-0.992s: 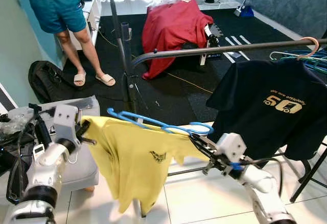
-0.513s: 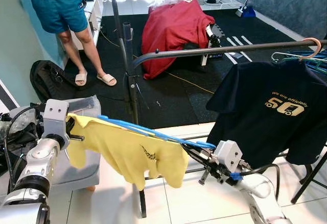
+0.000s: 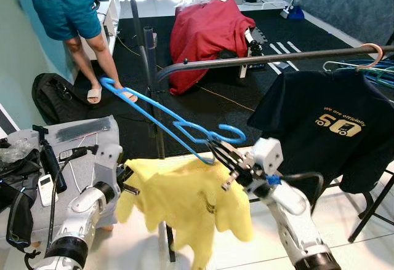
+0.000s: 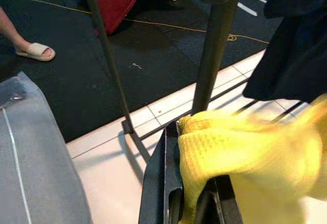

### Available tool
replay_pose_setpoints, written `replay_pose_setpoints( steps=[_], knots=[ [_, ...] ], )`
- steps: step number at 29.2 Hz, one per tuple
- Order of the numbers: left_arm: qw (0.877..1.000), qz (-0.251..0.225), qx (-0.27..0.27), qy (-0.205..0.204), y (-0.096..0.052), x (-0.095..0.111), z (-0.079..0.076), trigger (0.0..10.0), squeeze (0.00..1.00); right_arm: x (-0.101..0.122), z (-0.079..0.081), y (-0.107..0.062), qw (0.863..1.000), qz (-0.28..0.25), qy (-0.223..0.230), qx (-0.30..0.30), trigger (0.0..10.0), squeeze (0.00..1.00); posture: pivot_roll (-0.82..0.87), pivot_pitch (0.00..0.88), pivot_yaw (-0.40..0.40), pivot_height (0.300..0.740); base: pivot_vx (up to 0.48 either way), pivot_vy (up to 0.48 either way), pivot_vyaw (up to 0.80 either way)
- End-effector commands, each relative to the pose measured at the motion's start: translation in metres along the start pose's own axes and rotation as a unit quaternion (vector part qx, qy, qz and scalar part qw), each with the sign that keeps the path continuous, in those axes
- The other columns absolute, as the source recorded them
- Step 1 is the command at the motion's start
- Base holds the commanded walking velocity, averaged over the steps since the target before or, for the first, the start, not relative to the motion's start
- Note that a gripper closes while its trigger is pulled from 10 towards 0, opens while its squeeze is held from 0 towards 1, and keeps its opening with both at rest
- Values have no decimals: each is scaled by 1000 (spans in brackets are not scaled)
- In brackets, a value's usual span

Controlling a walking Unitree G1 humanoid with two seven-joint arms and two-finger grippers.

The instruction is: Hang hanger

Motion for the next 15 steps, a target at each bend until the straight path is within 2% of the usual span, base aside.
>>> replay_pose_setpoints(
  steps=[1, 4, 7, 14, 15],
  knots=[
    [1000, -14, 17, 14, -6, 5, 9, 0, 0, -6, 12, 7, 999, 18, 24, 32, 10000, 0, -65, 76, 25, 740, 0, 0, 0],
    [999, -14, 41, 19, -11, 6, 20, 0, 0, -13, 19, 9, 997, 42, 34, 58, 10000, 0, -63, 76, 20, 740, 0, 0, 0],
    [998, -19, 56, 17, -13, 10, 26, 0, 0, -21, 21, 1, 995, 65, 40, 67, 10000, 0, -66, 77, 20, 740, 0, 0, 0],
    [998, -5, 58, 31, -13, 7, 25, 0, 0, -18, 16, -1, 996, 64, 40, 47, 10000, 0, -71, 76, 22, 740, 0, 0, 0],
    [997, 11, 74, 33, -14, 2, 30, 0, 0, -30, 13, -8, 994, 97, 34, 31, 10000, 0, -74, 75, 19, 740, 0, 0, 0]
  ],
)
Point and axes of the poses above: a point about 5 cm out from each wrist's last joint towards the gripper, its own y axis pointing out of the wrist towards the gripper, its own x axis along the axis of the wrist's last joint, z = x × y, the point moved 6 cm from there along y, pointing out of the wrist towards the gripper, and after that the axes turned 6 degrees about y, right-handed, at the moved point
